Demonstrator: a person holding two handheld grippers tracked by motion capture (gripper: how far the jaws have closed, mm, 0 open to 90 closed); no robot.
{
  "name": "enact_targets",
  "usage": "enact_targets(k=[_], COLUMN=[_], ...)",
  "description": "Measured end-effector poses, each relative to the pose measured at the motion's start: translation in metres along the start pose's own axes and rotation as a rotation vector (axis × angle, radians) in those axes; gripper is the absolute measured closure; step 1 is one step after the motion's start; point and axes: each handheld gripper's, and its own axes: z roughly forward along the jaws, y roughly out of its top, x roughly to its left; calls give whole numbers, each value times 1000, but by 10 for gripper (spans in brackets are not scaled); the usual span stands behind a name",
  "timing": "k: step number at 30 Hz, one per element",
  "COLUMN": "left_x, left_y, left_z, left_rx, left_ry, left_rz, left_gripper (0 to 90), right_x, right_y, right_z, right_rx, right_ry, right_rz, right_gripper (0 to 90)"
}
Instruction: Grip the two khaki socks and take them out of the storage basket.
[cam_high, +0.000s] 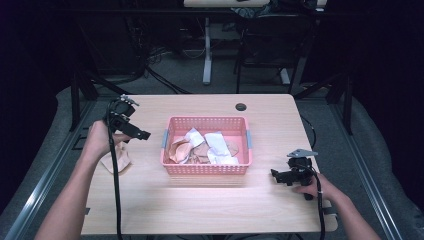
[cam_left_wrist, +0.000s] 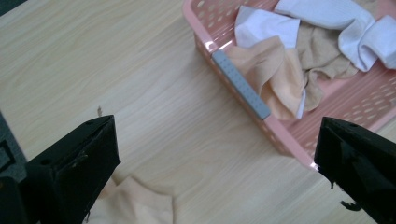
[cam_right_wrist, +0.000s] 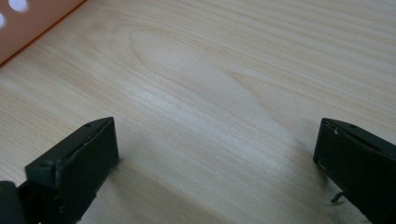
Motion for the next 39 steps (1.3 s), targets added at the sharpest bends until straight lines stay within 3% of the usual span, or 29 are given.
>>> enact_targets(k=[13,23,30,33,39], left_x=[-26,-53,-66,-69,-72], left_y=[25,41,43,44,48], left_z=[25,64,93,101,115], left_rx=[-18,-4,32,30,72], left_ry=[-26,-48,-62,-72,-67], left_rz=[67,136,159,165,180], left_gripper=[1,1,23,51,78], right_x=[0,0,0,0,0], right_y=[0,0,0,0,0], right_z=[0,0,0,0,0], right_rx=[-1,0,2,2,2], right_ry=[1,6,3,3,4], right_rz=[0,0,-2,3,3], right_gripper=[0,0,0,0,0])
